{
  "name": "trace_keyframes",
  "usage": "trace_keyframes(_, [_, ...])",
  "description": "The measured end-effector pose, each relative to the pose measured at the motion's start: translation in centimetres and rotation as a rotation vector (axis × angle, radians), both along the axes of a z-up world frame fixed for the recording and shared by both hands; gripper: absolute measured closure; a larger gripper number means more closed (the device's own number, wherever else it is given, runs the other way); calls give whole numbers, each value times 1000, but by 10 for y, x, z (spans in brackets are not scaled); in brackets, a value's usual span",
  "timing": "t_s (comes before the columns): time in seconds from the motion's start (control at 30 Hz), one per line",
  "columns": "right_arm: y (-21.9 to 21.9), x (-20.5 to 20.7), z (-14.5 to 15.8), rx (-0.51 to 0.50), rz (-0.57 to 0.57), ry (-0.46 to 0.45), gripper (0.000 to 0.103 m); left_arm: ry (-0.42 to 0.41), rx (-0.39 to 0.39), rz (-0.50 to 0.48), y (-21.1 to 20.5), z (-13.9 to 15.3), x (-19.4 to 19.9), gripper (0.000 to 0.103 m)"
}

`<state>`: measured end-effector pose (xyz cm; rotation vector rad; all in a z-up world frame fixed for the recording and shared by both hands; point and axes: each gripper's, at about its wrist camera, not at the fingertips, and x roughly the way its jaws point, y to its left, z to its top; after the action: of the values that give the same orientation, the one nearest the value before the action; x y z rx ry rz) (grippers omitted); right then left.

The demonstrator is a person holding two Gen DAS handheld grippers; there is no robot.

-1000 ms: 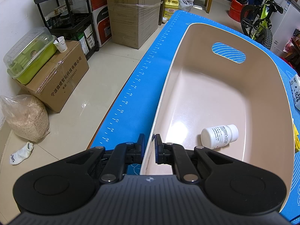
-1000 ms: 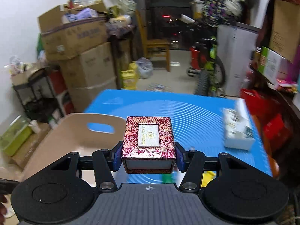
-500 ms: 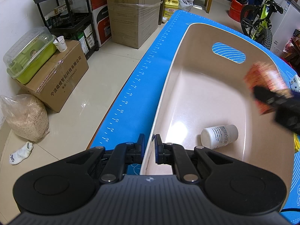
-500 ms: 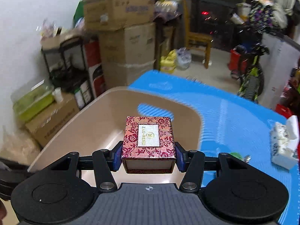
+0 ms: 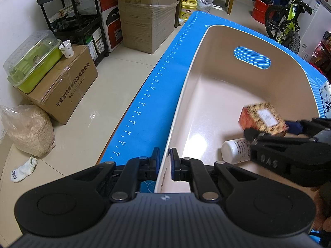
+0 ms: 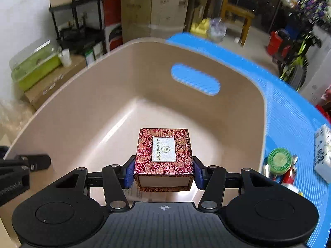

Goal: Organize rigid objects
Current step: 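Carry the red box into the bin and release it with the right gripper, then grasp the black earbud case with the right gripper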

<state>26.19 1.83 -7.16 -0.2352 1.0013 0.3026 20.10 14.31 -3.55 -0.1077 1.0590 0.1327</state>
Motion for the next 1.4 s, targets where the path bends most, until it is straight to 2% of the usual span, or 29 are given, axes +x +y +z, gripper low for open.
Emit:
trace_keyframes(0.13, [1,0,-2,-14,11,21,44,0,-1,1,0,0,1,91])
trace_keyframes(0.2, [1,0,-1,-15,11,27,38,0,2,0,-1,1,1,91])
trace_keyframes(0.27, [0,-1,2,5,12,24,37,1,2,1,0,1,1,91])
trace_keyframes(0.4, [-5,-8,13,47,7,-21,32,1,4,1,0,2,1,91])
trace_keyframes(0.5, [-15,-13,30,91,-14,-70,25,1,4,1,0,2,1,91])
trace_keyframes(0.73, [-58,-30,66,147,-87,-169,16,1,5,2,0,2,1,90])
trace_keyframes(0.8, [-75,-38,71,159,-120,-189,12,1,6,1,0,2,1,90])
trace_keyframes(0.97, [-126,-54,75,176,-229,-213,12,1,3,2,1,2,1,90])
trace_keyframes(1.17, [-170,-68,68,131,-340,-212,10,1,3,3,1,2,1,90])
trace_keyframes(1.4, [-196,-80,21,97,-438,-104,10,1,5,3,3,2,0,90])
